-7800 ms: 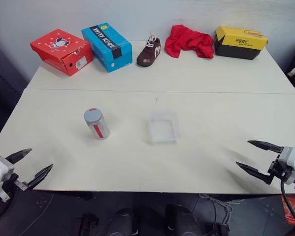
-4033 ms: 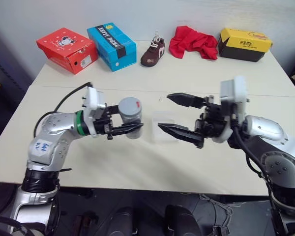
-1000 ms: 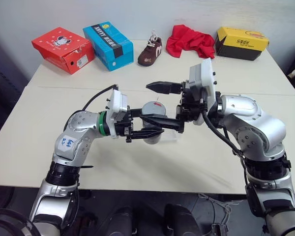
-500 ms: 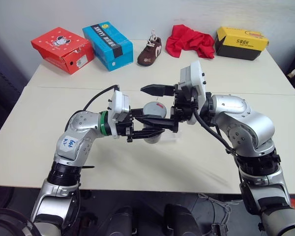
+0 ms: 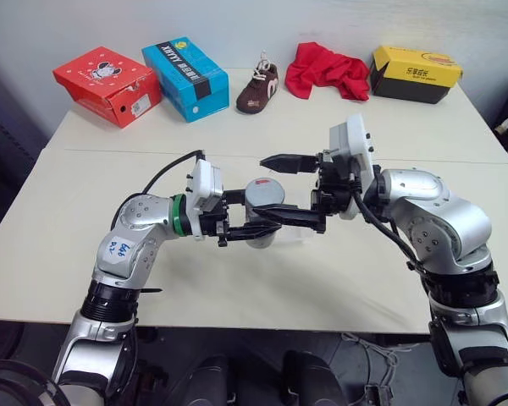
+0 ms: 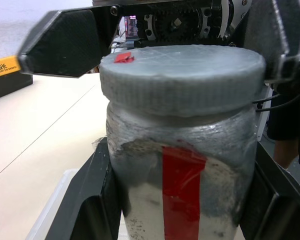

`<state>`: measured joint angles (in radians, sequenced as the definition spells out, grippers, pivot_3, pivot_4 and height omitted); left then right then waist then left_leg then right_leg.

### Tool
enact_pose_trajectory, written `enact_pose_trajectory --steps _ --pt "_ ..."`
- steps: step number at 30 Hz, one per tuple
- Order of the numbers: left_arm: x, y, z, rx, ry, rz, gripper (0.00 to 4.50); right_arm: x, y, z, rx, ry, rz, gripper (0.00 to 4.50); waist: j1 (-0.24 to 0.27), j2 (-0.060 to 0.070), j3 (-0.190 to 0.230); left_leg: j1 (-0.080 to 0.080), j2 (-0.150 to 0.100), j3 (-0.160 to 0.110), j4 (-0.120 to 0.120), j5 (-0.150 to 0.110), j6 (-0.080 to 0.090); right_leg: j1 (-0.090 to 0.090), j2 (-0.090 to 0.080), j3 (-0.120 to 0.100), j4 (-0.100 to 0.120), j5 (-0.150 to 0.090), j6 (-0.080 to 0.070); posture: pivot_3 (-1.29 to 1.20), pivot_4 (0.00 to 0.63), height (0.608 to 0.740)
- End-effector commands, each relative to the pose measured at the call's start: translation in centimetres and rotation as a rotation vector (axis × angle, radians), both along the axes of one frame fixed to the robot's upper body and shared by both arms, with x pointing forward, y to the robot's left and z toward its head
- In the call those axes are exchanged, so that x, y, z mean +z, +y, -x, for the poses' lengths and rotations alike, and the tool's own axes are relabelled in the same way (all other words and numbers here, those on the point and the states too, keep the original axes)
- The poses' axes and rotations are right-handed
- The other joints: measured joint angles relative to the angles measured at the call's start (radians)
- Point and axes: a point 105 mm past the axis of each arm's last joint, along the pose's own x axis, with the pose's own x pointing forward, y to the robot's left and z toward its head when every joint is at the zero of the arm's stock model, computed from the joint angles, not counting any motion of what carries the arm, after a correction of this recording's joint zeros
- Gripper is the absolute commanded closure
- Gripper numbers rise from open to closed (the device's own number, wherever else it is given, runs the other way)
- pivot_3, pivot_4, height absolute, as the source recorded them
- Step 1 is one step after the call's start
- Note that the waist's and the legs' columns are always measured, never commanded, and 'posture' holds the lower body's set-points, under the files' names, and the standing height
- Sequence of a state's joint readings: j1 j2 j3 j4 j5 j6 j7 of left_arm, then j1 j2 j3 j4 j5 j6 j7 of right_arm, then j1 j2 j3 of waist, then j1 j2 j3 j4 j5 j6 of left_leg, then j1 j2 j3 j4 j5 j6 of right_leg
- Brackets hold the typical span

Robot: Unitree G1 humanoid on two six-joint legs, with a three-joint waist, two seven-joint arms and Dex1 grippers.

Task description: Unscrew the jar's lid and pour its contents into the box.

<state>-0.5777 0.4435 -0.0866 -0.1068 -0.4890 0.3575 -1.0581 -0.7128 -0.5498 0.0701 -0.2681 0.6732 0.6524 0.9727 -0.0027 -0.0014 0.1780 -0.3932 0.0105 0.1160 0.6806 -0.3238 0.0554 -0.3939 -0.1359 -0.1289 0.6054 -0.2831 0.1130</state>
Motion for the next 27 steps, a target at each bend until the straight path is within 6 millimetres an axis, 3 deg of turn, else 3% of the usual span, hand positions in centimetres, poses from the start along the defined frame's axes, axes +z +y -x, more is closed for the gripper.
enact_pose_trajectory --steps 1,11,16,22,27 --pt "1.5 -0.4 1.3 -0.058 -0.081 0.040 2.13 0.5 -2.0 -0.8 -0.083 -0.017 -0.017 0.01 0.000 0.000 0.000 0.000 0.000 0.000 0.000 0.000 0.000 0.000 0.000 0.000 0.000 0.000 0.000 0.00 0.150 0.740" --pt "1.4 -0.3 1.3 -0.050 -0.072 0.045 2.13 0.4 -3.7 -0.3 -0.112 0.011 -0.023 0.01 0.002 0.000 0.000 0.000 0.000 0.000 0.000 0.000 0.000 0.000 -0.005 -0.001 -0.001 0.000 0.000 0.00 0.150 0.740" --pt "1.4 -0.2 1.1 -0.042 -0.071 0.041 2.13 1.1 -4.4 1.0 -0.065 0.011 -0.051 0.01 0.002 0.000 0.000 0.000 0.000 0.000 0.000 0.000 0.000 0.000 -0.006 -0.001 -0.001 0.000 0.000 0.00 0.150 0.740" --pt "1.2 -0.4 1.0 -0.041 -0.067 0.040 2.13 2.4 -2.1 2.6 0.033 -0.008 -0.077 0.01 -0.001 0.000 0.000 0.000 0.000 0.000 0.000 0.000 0.000 0.000 -0.006 0.000 -0.001 0.000 0.000 0.00 0.150 0.740" --pt "1.1 -0.6 1.0 -0.044 -0.064 0.041 2.13 2.5 0.7 2.3 0.033 -0.031 -0.055 0.01 0.000 0.000 0.000 0.000 0.001 0.000 0.000 0.000 -0.001 0.000 -0.006 0.000 -0.001 0.000 0.000 0.00 0.150 0.740"
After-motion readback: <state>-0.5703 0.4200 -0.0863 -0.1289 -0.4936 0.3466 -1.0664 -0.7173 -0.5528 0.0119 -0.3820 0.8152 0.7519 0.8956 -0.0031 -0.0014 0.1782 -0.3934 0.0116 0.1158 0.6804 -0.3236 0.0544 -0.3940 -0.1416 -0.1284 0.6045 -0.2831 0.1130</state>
